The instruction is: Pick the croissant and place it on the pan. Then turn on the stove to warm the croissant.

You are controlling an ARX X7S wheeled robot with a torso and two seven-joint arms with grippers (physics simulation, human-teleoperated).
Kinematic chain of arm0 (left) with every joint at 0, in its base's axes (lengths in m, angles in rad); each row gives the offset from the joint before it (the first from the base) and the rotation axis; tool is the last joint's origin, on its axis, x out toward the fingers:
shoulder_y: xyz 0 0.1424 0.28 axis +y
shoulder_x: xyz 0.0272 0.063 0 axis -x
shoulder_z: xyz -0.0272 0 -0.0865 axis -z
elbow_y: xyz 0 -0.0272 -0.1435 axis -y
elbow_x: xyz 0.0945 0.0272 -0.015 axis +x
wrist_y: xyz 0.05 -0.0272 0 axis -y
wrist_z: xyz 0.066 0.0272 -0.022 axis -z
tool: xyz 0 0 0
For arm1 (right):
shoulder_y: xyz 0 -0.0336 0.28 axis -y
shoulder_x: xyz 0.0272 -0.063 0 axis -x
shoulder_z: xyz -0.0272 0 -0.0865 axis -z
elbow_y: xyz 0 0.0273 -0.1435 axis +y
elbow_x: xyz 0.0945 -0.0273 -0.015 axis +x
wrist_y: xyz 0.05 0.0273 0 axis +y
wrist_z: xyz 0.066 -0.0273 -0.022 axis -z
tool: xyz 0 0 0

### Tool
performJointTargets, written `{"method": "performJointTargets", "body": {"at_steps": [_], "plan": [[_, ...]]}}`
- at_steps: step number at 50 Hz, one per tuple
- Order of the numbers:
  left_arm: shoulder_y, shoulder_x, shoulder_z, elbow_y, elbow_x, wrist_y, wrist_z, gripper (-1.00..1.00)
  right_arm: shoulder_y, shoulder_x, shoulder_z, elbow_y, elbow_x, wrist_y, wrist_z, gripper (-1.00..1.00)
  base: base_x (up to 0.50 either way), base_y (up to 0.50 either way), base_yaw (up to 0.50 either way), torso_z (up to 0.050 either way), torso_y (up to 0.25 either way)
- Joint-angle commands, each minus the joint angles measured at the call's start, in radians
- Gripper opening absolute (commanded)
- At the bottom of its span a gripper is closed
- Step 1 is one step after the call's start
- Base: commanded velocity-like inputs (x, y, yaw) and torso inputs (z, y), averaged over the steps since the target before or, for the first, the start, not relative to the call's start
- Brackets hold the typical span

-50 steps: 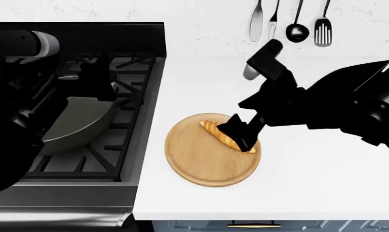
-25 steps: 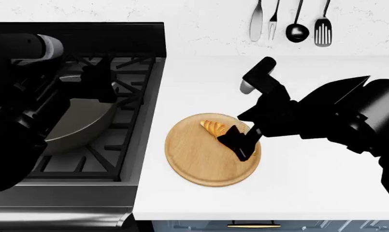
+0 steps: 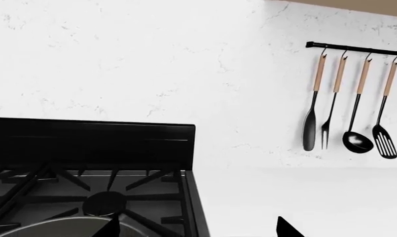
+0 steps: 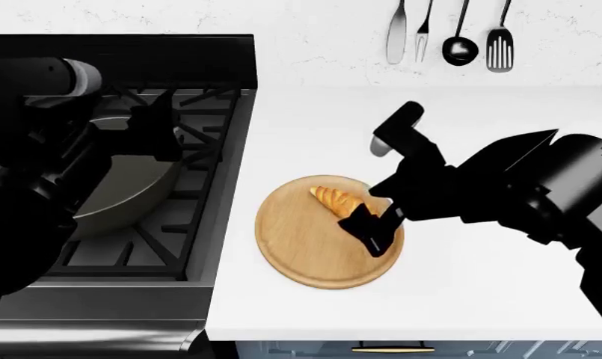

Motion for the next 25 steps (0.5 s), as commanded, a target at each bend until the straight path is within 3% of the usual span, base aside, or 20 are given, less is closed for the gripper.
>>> {"method": "performJointTargets", "body": {"at_steps": [1,25], "plan": [[0.005,-0.002,0.001,-0.005,0.001,0.007,0.001,1.0,-0.006,-0.005,-0.011,0.014,-0.009,-0.009,-0.006,1.0,0.0,0.0,0.0,0.0,0.0],[0.013,-0.004,0.008,-0.019,0.008,0.024,0.005,1.0,-0.009,-0.009,-0.034,0.026,-0.029,-0.027,-0.022,1.0,0.0,0.0,0.0,0.0,0.0]]}}
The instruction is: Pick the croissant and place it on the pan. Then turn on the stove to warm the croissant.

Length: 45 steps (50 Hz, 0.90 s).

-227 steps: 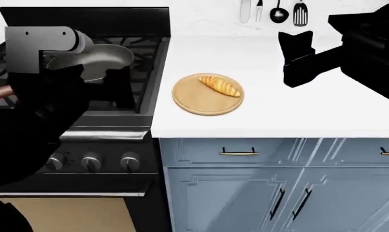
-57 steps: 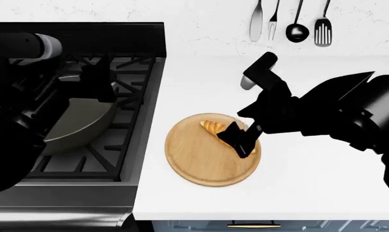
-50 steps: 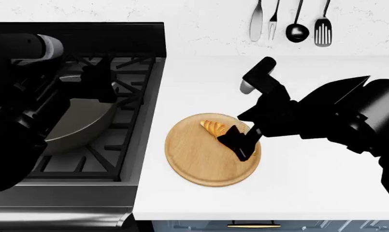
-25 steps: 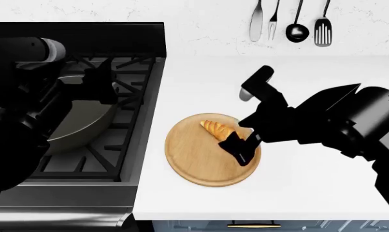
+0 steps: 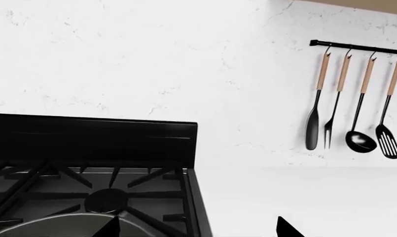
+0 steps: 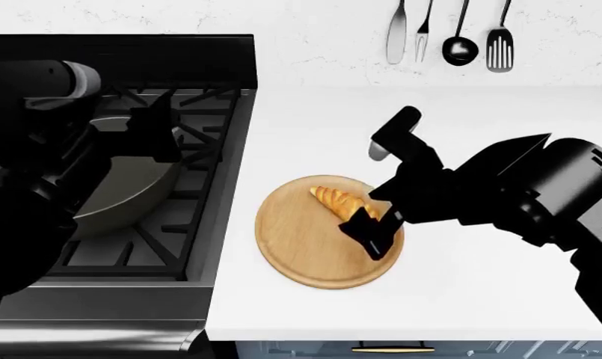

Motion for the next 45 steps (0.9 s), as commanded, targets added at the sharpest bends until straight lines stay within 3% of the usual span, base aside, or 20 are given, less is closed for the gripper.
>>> {"method": "performJointTargets", "body": {"at_steps": [1,2,3,17,45], "plan": [[0.005,0.0,0.005,-0.008,0.007,0.01,0.004,1.0,-0.003,0.001,-0.013,0.0,-0.009,-0.01,-0.011,1.0,0.0,0.0,0.0,0.0,0.0],[0.005,-0.001,0.006,-0.009,0.007,0.011,0.004,1.0,-0.004,0.002,-0.012,-0.003,-0.007,-0.008,-0.01,1.0,0.0,0.0,0.0,0.0,0.0],[0.006,-0.001,0.006,-0.011,0.008,0.013,0.005,1.0,-0.002,0.0,-0.006,0.001,-0.005,-0.01,-0.006,-1.0,0.0,0.0,0.0,0.0,0.0],[0.013,-0.007,-0.007,0.003,-0.012,0.011,-0.003,1.0,0.017,0.007,0.015,-0.018,0.003,0.0,0.028,-1.0,0.0,0.0,0.0,0.0,0.001],[0.026,-0.019,-0.034,0.028,-0.049,0.019,-0.012,1.0,0.035,0.005,0.213,-0.11,0.067,-0.082,0.244,-1.0,0.0,0.0,0.0,0.0,0.0]]}}
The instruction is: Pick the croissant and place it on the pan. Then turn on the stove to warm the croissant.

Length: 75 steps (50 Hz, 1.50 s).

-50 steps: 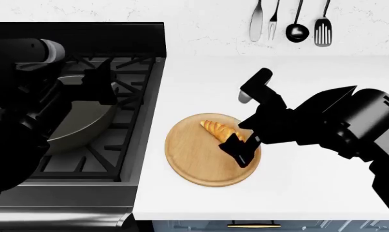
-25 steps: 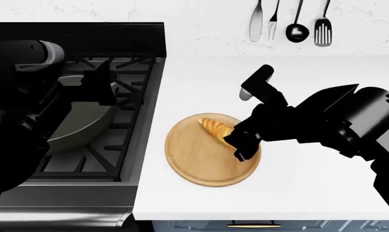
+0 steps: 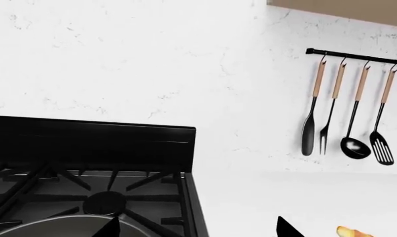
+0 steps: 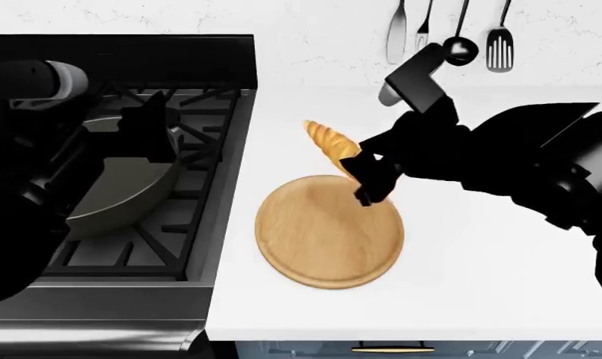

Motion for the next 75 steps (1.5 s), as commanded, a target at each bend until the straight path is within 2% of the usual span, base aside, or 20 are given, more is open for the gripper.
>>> {"method": "performJointTargets", "body": {"at_steps": [1,13,22,28,41,68,75], "plan": [[0.009,-0.001,-0.004,0.002,-0.002,0.011,0.002,1.0,-0.004,-0.005,0.079,-0.038,0.026,-0.029,0.091,-1.0,0.0,0.0,0.0,0.0,0.0],[0.022,-0.008,-0.023,0.031,-0.04,0.001,-0.015,1.0,-0.028,0.043,0.174,-0.179,0.114,0.002,0.242,-1.0,0.0,0.0,0.0,0.0,0.0],[0.033,-0.016,-0.04,0.05,-0.063,-0.001,-0.024,1.0,-0.023,0.055,0.207,-0.224,0.155,0.025,0.298,-1.0,0.0,0.0,0.0,0.0,0.0],[0.032,-0.018,-0.04,0.052,-0.069,-0.001,-0.026,1.0,-0.017,0.059,0.207,-0.233,0.163,0.036,0.306,-1.0,-0.07,0.03,0.0,0.0,0.0],[0.026,-0.02,-0.033,0.058,-0.077,-0.005,-0.033,1.0,-0.02,0.067,0.209,-0.245,0.159,0.027,0.31,-1.0,-0.46,0.2,0.0,0.0,0.0],[0.012,-0.02,-0.015,0.055,-0.081,-0.002,-0.038,1.0,0.009,0.083,0.232,-0.245,0.128,-0.012,0.327,-1.0,0.0,0.0,0.0,0.0,0.0],[0.014,-0.022,-0.014,0.054,-0.082,0.0,-0.039,1.0,0.009,0.079,0.23,-0.241,0.123,-0.018,0.328,-1.0,0.0,0.46,0.0,0.0,0.0]]}}
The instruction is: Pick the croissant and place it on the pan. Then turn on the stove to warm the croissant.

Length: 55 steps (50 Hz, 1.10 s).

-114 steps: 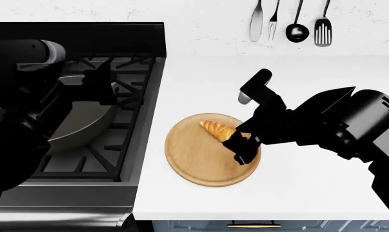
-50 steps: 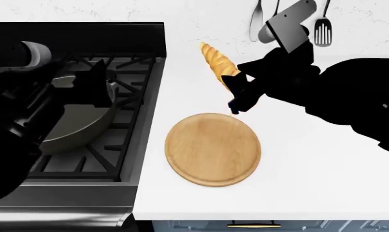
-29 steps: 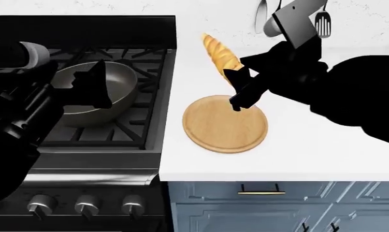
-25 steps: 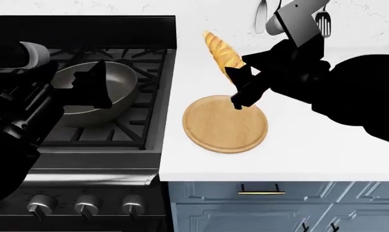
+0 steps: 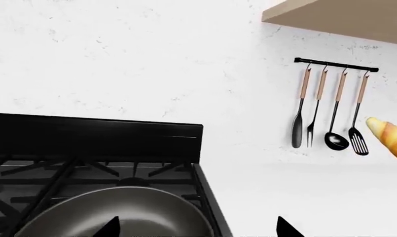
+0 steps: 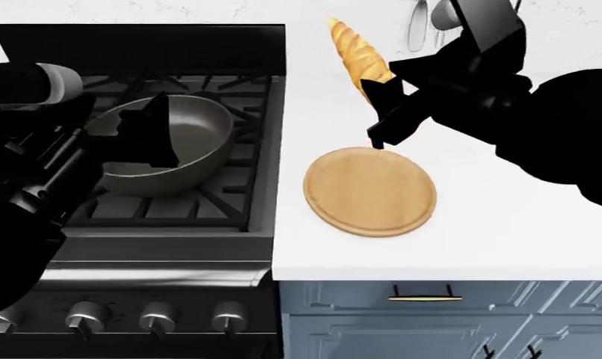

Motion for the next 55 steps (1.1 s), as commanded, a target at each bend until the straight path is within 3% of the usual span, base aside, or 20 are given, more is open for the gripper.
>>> {"method": "performJointTargets", "body": {"at_steps": [1,43,55], "plan": [[-0.001,-0.004,0.003,-0.002,0.001,0.002,-0.002,1.0,0.008,-0.004,0.002,0.001,-0.018,-0.012,-0.004,-1.0,0.0,0.5,0.0,0.0,0.0],[0.001,-0.006,0.03,-0.018,0.015,0.016,0.001,1.0,-0.01,-0.005,-0.028,0.033,-0.044,-0.036,-0.041,-1.0,0.0,0.5,0.0,0.0,0.0],[-0.003,-0.004,0.04,-0.023,0.017,0.02,0.005,1.0,0.006,-0.014,-0.058,0.065,-0.048,0.003,-0.051,-1.0,0.0,0.0,0.0,0.0,0.0]]}}
